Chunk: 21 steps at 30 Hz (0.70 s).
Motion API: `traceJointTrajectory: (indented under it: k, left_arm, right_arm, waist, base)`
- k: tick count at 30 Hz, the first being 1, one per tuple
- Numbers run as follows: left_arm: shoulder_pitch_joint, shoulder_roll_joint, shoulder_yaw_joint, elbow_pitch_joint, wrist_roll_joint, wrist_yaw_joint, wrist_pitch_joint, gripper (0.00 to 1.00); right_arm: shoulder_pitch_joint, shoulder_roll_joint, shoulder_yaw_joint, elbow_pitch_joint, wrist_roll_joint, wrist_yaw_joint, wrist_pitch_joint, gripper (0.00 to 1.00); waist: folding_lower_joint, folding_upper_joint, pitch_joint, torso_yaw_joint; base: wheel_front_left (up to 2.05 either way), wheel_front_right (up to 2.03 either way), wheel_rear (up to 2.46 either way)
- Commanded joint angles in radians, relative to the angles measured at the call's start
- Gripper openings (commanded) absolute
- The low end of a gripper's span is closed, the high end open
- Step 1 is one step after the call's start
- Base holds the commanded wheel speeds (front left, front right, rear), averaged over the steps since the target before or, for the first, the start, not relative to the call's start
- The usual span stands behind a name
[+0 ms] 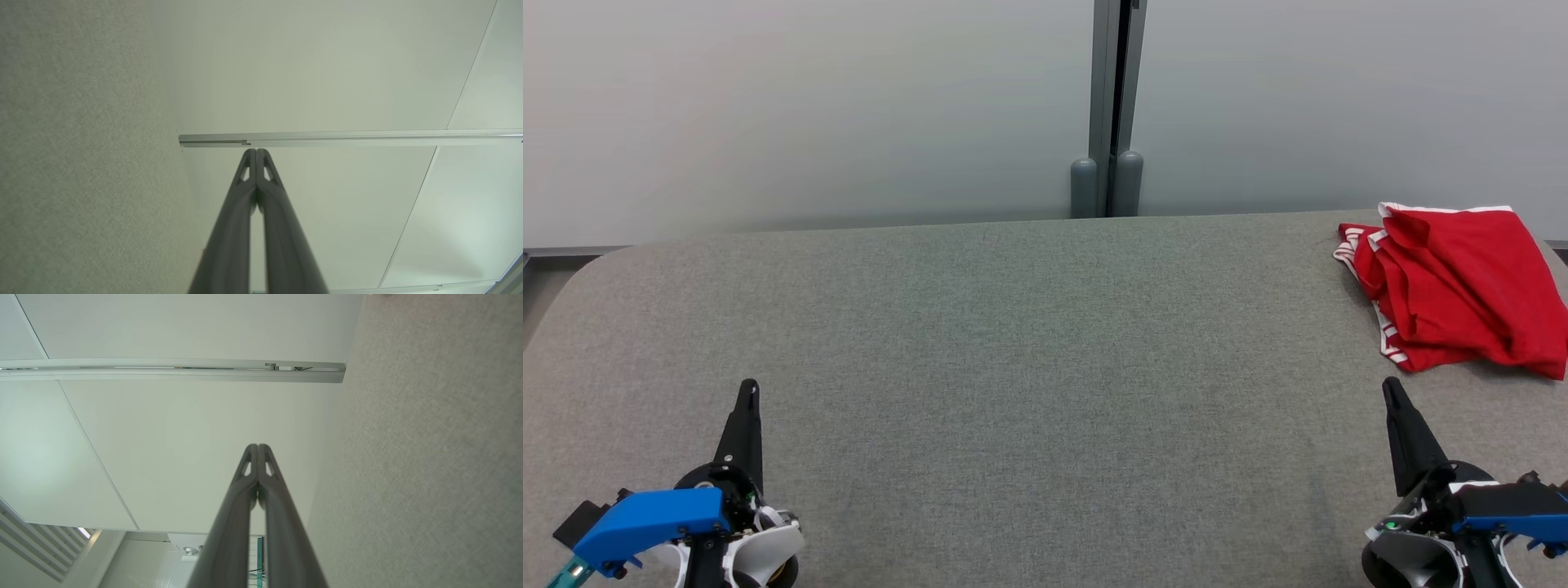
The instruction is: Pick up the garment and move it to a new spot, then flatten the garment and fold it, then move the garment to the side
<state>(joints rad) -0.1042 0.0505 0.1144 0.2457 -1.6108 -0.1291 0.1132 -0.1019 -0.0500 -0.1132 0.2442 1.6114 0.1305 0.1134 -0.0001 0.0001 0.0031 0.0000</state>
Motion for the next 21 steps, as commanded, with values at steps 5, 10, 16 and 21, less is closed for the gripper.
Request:
traceJointTrajectory:
  k: [5,10,16,21]
  left_arm:
    - [-0.011,-0.002,0.002,0.000,-0.004,-0.005,0.004,0.00]
    - [-0.011,-0.002,0.001,0.000,-0.004,-0.005,0.004,0.00]
    - [-0.011,-0.002,0.001,0.000,-0.004,-0.005,0.004,0.00]
    - [-0.011,-0.002,0.001,0.000,-0.004,-0.005,0.004,0.00]
  right_arm:
    - [-0.014,0.001,-0.002,0.002,0.003,0.000,0.004,0.00]
    - [-0.013,0.001,-0.002,0.002,0.003,0.000,0.004,0.00]
    - [-0.013,0.001,-0.002,0.002,0.003,0.000,0.004,0.00]
    - [-0.013,0.001,-0.002,0.002,0.003,0.000,0.004,0.00]
  waist:
    - [0.0001,-0.0001,0.000,0.000]
    - [0.0001,-0.0001,0.000,0.000]
    - [0.0001,-0.0001,0.000,0.000]
    - [0.0001,-0.0001,0.000,0.000]
  base:
    - [0.00,0.00,0.00]
    - [0.00,0.00,0.00]
    - [0.00,0.00,0.00]
    - [0.00,0.00,0.00]
